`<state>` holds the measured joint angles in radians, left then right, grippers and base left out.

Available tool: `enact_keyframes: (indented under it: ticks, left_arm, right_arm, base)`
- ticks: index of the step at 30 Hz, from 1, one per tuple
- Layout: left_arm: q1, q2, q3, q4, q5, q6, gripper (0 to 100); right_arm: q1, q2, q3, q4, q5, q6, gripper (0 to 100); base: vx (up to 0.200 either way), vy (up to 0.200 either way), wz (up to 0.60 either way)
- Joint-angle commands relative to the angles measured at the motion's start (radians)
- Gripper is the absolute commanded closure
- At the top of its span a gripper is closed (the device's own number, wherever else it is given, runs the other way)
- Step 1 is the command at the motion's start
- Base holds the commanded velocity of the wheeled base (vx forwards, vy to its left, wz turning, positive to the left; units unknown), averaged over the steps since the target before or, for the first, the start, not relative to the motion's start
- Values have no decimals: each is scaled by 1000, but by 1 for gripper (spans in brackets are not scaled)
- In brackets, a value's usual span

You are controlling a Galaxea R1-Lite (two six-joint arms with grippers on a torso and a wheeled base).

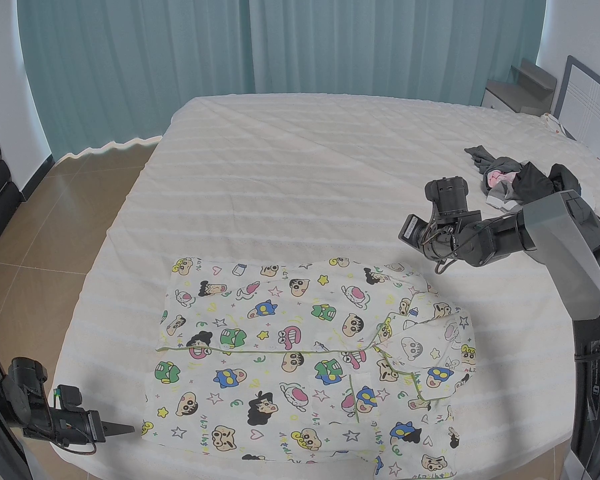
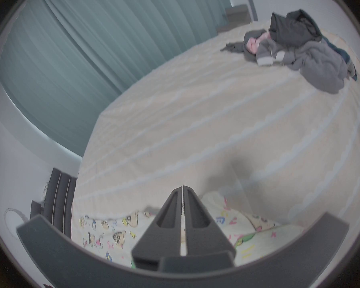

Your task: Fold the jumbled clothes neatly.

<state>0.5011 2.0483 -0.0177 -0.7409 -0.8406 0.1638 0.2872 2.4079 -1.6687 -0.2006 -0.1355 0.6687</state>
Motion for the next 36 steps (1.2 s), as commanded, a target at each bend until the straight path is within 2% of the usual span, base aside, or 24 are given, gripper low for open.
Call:
enact_keyframes:
  ticks: [1, 4, 11, 12, 32, 33, 36]
  left_arm:
    - [1, 1, 15, 0, 0, 0, 100]
    - [-1, 1, 15, 0, 0, 0, 100]
    - [1, 1, 15, 0, 2, 0, 100]
    - [1, 1, 15, 0, 2, 0, 100]
    - [1, 1, 15, 0, 2, 0, 100]
    - [-1, 1, 15, 0, 2, 0, 100]
    - [1, 3, 15, 0, 2, 0, 100]
  right_arm:
    - [-2, -18, 3, -16, -19, -5, 100]
    - [-2, -12, 10, -6, -21, -9, 100]
    - [3, 42, 49, 9, -21, -78, 100]
    - [3, 46, 47, 9, -21, -84, 0]
    - [15, 137, -9, -3, -13, -100, 0]
    - [15, 140, -13, -3, -13, -100, 100]
    - [15, 140, -14, -3, -12, -97, 100]
  base:
    - [0, 0, 0]
    - [0, 0, 0]
    - [0, 0, 0]
    - [0, 0, 0]
    - [0, 0, 0]
    - [0, 0, 0]
    - [0, 0, 0]
